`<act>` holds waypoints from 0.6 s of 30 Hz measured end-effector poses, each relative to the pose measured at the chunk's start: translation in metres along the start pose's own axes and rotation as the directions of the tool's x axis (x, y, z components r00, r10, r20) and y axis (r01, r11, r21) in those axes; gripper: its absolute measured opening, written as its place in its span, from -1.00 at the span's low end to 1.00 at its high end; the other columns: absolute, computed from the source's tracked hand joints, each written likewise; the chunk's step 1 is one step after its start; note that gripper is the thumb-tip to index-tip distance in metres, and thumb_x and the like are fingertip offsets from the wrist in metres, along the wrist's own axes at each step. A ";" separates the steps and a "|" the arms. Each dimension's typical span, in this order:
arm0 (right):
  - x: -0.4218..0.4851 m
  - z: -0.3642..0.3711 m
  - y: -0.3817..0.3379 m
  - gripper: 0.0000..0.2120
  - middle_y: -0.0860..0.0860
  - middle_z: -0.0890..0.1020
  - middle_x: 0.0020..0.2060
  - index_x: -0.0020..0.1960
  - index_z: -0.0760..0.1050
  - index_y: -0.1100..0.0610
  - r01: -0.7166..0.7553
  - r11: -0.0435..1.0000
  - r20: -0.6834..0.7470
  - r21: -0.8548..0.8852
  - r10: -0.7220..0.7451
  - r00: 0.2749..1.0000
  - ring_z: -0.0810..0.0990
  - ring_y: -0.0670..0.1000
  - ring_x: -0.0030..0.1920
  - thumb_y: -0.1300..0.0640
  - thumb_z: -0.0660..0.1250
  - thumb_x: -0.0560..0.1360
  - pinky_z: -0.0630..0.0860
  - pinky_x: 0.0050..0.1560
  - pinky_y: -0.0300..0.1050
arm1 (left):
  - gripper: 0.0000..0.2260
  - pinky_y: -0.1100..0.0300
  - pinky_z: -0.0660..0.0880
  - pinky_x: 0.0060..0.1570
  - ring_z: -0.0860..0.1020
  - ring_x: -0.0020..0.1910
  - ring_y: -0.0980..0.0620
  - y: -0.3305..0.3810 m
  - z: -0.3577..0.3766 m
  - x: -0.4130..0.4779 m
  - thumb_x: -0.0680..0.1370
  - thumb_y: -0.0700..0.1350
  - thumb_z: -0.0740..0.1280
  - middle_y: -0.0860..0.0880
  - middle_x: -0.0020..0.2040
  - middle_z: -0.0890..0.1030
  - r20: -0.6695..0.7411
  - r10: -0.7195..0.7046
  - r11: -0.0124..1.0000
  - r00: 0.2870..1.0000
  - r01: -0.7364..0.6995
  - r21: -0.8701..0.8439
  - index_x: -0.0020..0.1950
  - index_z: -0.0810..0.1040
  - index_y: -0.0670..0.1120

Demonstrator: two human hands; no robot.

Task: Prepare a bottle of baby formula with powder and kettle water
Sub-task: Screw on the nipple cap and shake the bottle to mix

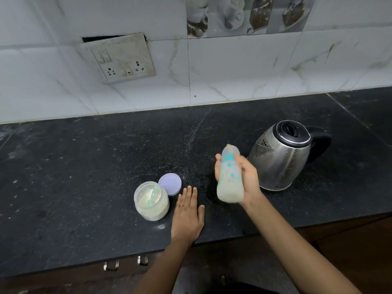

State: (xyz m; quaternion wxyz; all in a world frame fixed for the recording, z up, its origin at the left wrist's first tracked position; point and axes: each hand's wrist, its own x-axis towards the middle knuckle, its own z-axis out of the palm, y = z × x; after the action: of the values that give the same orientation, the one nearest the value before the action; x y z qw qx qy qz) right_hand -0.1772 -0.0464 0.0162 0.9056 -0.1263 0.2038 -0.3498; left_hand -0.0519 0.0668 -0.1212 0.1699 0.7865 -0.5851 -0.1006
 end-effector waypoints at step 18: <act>0.020 -0.032 0.007 -0.17 0.16 0.63 -0.03 0.41 0.36 0.09 -0.073 0.994 -0.040 0.084 0.076 0.996 0.64 0.08 -0.20 0.16 0.58 0.18 0.64 -0.21 -0.04 | -0.37 0.22 -0.26 0.46 -0.07 0.54 0.08 0.002 -0.002 -0.002 0.54 0.15 -0.20 -0.05 0.57 0.04 0.001 -0.006 1.000 1.000 0.006 0.010 0.57 0.05 -0.10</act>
State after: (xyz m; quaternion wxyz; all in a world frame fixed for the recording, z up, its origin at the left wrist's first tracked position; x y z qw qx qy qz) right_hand -0.1747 -0.0576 -0.0202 0.9178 -0.0736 0.2134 -0.3266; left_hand -0.0532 0.0683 -0.1189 0.1655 0.7890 -0.5834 -0.0986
